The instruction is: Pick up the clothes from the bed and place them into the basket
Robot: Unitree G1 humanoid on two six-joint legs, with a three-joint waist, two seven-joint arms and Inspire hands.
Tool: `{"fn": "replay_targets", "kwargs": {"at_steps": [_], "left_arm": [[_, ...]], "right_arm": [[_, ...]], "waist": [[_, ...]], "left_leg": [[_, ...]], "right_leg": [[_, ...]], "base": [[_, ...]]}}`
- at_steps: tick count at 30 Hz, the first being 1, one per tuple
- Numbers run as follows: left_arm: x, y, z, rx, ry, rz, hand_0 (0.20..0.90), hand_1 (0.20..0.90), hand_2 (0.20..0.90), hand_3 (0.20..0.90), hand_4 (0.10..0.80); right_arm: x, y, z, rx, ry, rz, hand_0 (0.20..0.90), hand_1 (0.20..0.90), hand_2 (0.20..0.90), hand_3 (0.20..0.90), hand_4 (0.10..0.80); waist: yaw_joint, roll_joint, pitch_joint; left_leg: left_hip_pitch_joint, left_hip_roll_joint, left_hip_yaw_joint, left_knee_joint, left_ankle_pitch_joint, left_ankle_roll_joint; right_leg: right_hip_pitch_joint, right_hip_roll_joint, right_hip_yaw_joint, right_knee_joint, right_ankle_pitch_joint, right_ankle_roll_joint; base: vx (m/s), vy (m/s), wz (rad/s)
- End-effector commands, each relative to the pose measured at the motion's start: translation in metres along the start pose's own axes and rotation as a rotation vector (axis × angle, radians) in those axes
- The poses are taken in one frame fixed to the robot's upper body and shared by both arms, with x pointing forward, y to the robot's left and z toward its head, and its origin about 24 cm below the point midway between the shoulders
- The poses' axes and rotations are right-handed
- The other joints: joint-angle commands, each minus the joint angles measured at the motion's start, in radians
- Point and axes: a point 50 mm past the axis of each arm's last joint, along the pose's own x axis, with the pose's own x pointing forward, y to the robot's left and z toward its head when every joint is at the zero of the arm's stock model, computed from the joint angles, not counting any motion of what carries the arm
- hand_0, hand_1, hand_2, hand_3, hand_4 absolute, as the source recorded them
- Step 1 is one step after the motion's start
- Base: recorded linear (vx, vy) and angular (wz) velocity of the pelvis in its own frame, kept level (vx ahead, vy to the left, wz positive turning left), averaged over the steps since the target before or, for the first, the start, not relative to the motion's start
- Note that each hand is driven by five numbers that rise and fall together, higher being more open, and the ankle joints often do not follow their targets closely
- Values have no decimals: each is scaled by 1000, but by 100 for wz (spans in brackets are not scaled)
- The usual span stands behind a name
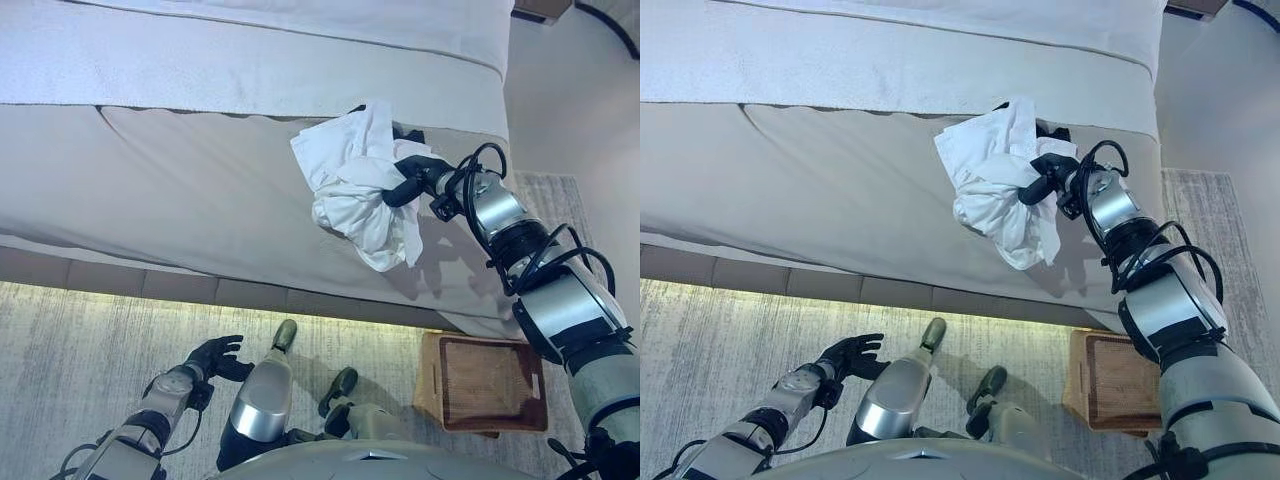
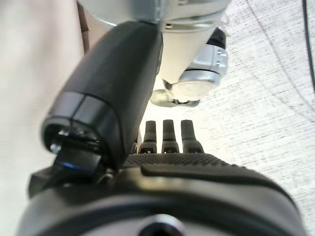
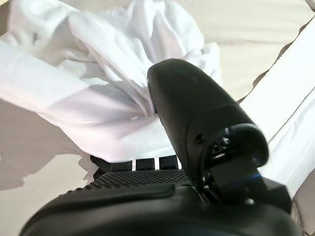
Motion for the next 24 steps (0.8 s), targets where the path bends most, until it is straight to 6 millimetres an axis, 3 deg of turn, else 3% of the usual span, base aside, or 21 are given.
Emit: {"fn": "replay_targets", "kwargs": {"at_steps": [1,2,9,12,13,15,19,24], "left_arm": [[-6,-7,-23,48,56,-54,900,900,900,900,800],[-6,-6,-23,47,57,-53,900,900,900,900,800],[-8,-5,-27,48,61,-47,900,900,900,900,800],[-9,-4,-28,51,65,-41,900,900,900,900,800],[-9,-2,-28,53,66,-40,900,900,900,900,800],[-9,-2,-28,53,70,-42,900,900,900,900,800],[-10,-2,-31,57,77,-49,900,900,900,900,800],[-10,-1,-31,70,83,-55,900,900,900,900,800]], "right_arm": [[-17,-32,47,-67,-175,-77,846,846,846,837,737],[-17,-31,47,-71,-177,-71,300,300,300,200,100],[-15,-25,44,-72,-167,-40,300,300,300,200,100],[-14,-20,41,-59,-154,-7,773,773,773,752,652],[-13,-18,38,-58,-140,12,832,832,832,820,720],[-12,-14,32,-76,-108,50,900,900,900,900,800],[-7,-2,14,-88,-33,156,900,900,900,900,800],[-4,7,7,-95,12,201,900,900,900,900,800]], "waist": [[21,0,-79],[22,0,-79],[32,-7,-80],[34,-10,-82],[34,-12,-85],[35,-12,-90],[42,-11,-97],[51,-12,-98]], "left_leg": [[45,11,-8,-46,-89,30],[45,12,-6,-48,-89,30],[45,17,3,-50,-86,28],[47,18,6,-46,-88,27],[48,17,6,-47,-88,28],[51,17,4,-48,-88,28],[58,17,0,-49,-86,26],[57,14,-12,-49,-82,25]], "right_leg": [[-35,-76,-28,132,58,51],[-35,-76,-30,130,59,52],[-23,-75,-45,114,61,54],[-19,-77,-51,116,63,54],[-18,-77,-52,116,64,54],[-16,-77,-55,117,61,54],[-5,-75,-60,115,55,53],[4,-66,-60,109,44,51]], "base": [[-10,-33,-4],[-9,-23,-5],[-8,-28,-5],[1,-17,-3],[0,0,0],[0,0,0],[36,-5,-5],[11,-4,-3]]}}
